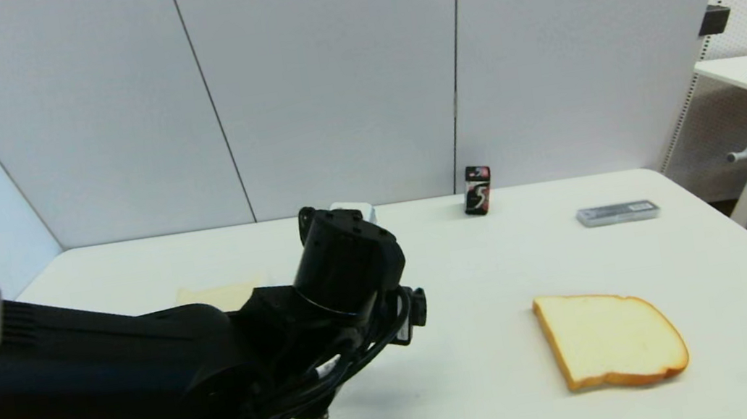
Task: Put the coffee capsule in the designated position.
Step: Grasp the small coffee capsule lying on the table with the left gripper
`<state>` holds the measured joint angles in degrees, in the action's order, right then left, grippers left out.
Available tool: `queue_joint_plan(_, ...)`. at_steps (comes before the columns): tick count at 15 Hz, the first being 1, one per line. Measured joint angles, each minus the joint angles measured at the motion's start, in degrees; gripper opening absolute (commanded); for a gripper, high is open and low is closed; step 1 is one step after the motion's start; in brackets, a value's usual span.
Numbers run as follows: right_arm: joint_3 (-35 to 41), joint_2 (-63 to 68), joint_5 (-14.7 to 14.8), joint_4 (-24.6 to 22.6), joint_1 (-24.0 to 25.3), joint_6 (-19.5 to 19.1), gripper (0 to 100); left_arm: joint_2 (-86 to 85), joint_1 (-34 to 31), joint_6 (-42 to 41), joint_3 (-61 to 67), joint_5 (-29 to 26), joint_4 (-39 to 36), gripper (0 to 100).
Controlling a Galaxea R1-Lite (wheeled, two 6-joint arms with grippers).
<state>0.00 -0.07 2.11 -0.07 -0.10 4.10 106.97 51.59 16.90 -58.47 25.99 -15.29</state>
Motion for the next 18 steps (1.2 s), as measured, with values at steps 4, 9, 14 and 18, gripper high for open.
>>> queue_joint_plan(4,0.0,0.0,0.0,0.0,0.0,0.0,100,5.6,0.6,0.4,-3.7,12.8,-7.9,100)
queue_joint_plan(9,0.0,0.0,0.0,0.0,0.0,0.0,100,5.7,3.1,1.2,0.8,15.4,-13.1,100)
queue_joint_plan(14,0.0,0.0,0.0,0.0,0.0,0.0,100,5.1,3.8,4.1,8.1,19.9,-15.0,100)
queue_joint_plan(18,0.0,0.0,0.0,0.0,0.0,0.0,100,6.2,5.0,5.2,6.9,20.2,-13.3,100)
